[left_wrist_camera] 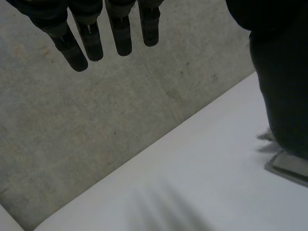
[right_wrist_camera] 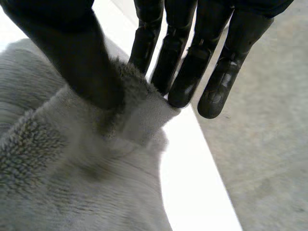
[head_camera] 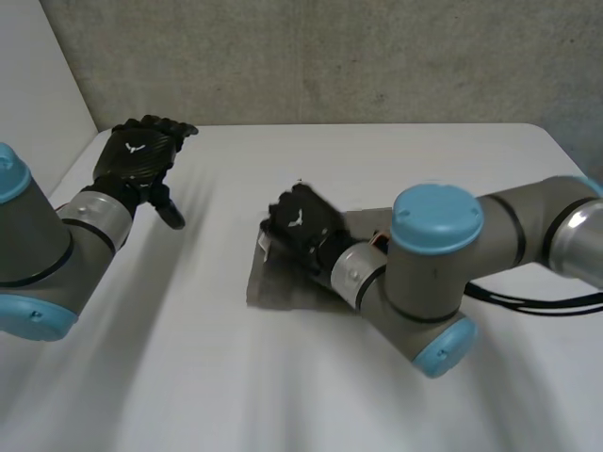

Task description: Fold the towel.

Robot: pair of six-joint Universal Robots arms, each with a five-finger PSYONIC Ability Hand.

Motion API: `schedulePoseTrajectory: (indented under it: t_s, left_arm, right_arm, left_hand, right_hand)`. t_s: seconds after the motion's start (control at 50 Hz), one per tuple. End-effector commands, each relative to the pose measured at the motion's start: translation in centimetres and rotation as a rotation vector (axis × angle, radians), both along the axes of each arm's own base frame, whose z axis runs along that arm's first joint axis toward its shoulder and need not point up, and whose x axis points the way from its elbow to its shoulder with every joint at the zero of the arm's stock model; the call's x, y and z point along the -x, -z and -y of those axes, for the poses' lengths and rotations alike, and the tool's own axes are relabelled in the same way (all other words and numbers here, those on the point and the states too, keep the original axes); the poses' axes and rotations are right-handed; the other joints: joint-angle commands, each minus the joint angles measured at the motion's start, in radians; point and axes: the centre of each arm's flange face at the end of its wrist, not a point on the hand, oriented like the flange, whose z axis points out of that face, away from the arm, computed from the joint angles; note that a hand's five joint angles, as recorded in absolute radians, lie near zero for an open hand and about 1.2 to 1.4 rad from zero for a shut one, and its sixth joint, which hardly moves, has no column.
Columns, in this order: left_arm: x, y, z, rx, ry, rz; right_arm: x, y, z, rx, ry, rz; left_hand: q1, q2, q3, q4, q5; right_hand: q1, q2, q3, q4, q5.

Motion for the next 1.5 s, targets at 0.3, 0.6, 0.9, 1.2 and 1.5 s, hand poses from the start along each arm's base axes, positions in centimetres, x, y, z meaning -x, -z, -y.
schedulePoseTrajectory:
  t_s: [0.3,0.6,0.9,1.2,1.5]
  left_arm:
    - [6.8,-0.2,-4.7,0.020,0.185,-0.011]
    - [8.6,2.6,-5.5,-0.037,0.185,0.016]
    - [8.2,2.0,-5.8,-0.035,0.173,0.013]
    - [4.0,-1.2,-2.6,0.031,0.018,-0.022]
    - [4.6,-1.3,-2.9,0.041,0.034,-0.028]
  right_arm:
    - [11.5,-2.8,4.0,-0.308,0.328,0.176]
    - [17.2,3.1,5.1,-0.491,0.522,0.104]
    - [16.6,-0.8,8.4,-0.187,0.596,0.018]
    - [0.1,3.5,-5.1,0.107,-0.175,-0.218]
    - [3.0,-3.2,-3.1,-0.069,-0.006,0.046]
  left_hand:
    - [-0.070,-0.060,-0.052,-0.067,-0.200]
    - [-0.070,-0.060,-0.052,-0.067,-0.200]
    - [-0.070,-0.060,-0.052,-0.067,-0.200]
    - [-0.073,-0.063,-0.055,-0.070,-0.203]
    - [-0.076,-0.066,-0.058,-0.073,-0.206]
  right_hand:
    - [-0.819,-0.818,-0.823,-0.844,-0.837]
    - [-0.500,-0.500,-0.505,-0.525,-0.519]
    - [0.403,0.404,0.399,0.378,0.384]
    - [0.403,0.404,0.399,0.378,0.384]
    - [-0.819,-0.818,-0.823,-0.844,-0.837]
